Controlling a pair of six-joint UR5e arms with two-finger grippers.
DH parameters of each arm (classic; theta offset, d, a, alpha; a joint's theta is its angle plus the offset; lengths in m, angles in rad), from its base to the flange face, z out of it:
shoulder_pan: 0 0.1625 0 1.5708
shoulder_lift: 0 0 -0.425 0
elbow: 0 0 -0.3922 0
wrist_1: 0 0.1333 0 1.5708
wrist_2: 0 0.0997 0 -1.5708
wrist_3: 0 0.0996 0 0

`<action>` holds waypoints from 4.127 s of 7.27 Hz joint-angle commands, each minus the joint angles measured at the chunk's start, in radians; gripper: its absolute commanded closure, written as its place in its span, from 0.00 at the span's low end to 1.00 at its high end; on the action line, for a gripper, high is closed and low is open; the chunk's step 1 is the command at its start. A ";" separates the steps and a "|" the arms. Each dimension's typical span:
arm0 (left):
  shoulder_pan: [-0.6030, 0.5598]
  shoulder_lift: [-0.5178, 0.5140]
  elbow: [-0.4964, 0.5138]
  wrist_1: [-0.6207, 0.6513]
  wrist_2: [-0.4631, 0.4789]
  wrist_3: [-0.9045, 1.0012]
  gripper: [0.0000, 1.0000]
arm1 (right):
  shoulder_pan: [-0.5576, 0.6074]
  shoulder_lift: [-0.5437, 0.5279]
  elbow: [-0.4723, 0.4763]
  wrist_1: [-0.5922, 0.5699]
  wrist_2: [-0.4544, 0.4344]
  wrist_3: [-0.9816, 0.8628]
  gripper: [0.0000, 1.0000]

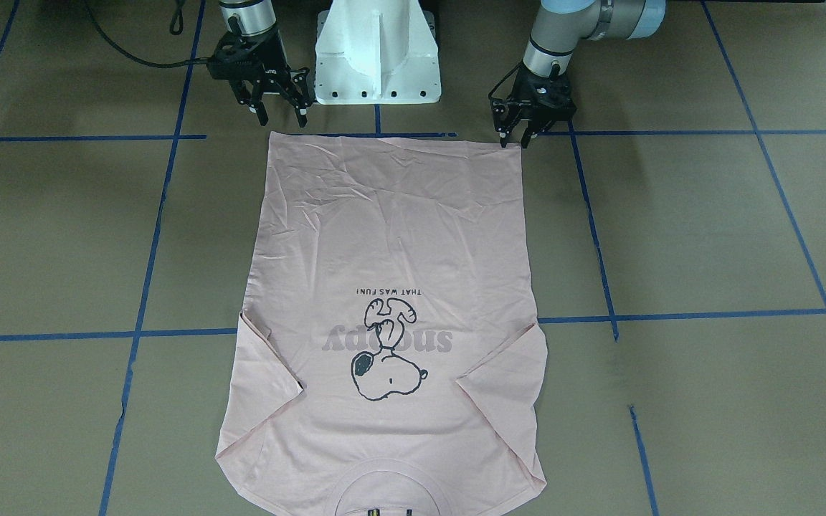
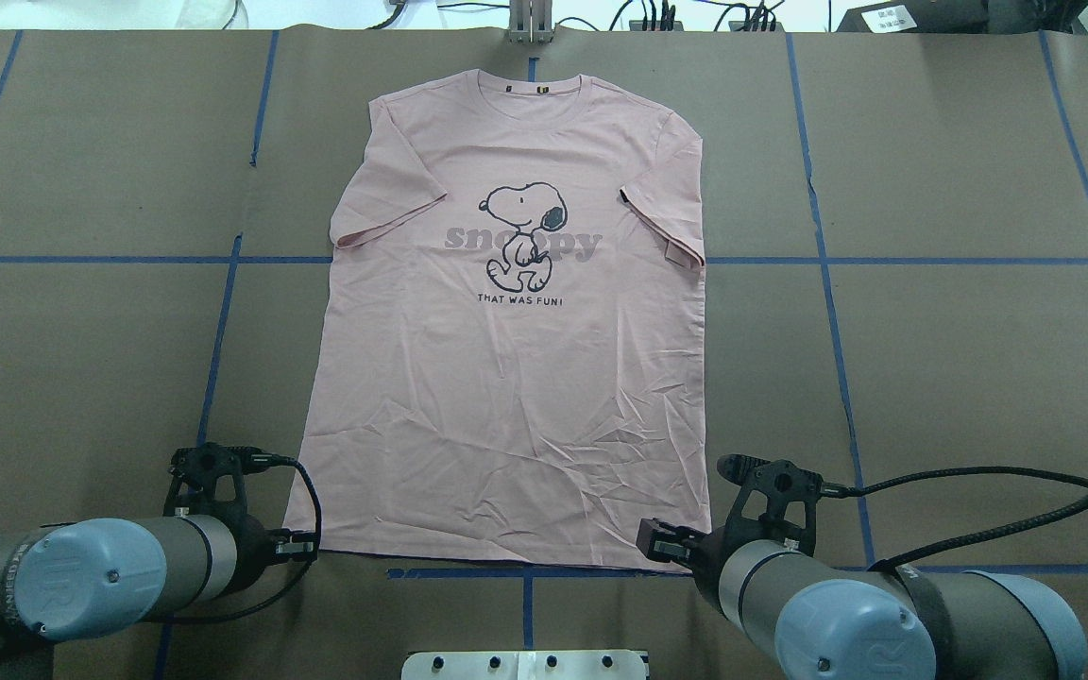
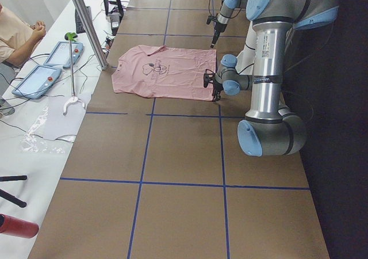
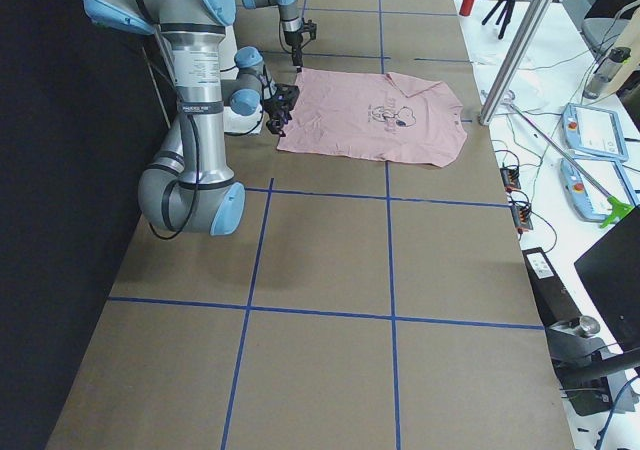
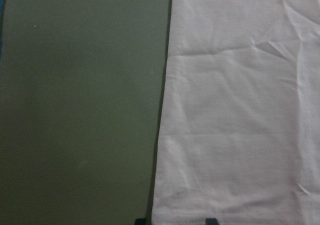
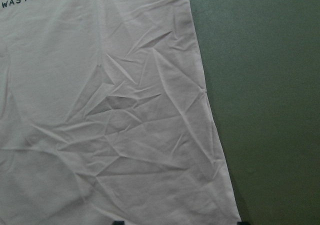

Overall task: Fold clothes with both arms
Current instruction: 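Grasp the two hem corners nearest the robot with both grippers, then lift the hem with both grippers and fold it toward the collar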

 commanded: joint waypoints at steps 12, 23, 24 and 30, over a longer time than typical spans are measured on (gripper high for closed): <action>0.000 -0.010 -0.009 0.000 -0.003 -0.001 1.00 | -0.057 -0.015 -0.097 -0.003 -0.063 0.052 0.39; 0.000 -0.013 -0.009 0.000 -0.002 -0.001 1.00 | -0.077 -0.028 -0.098 -0.003 -0.080 0.051 1.00; 0.000 -0.013 -0.009 0.000 -0.002 -0.001 1.00 | -0.077 -0.028 -0.097 -0.002 -0.080 0.051 1.00; -0.037 -0.059 -0.457 0.426 -0.165 0.064 1.00 | -0.048 -0.205 0.342 -0.129 -0.016 -0.025 1.00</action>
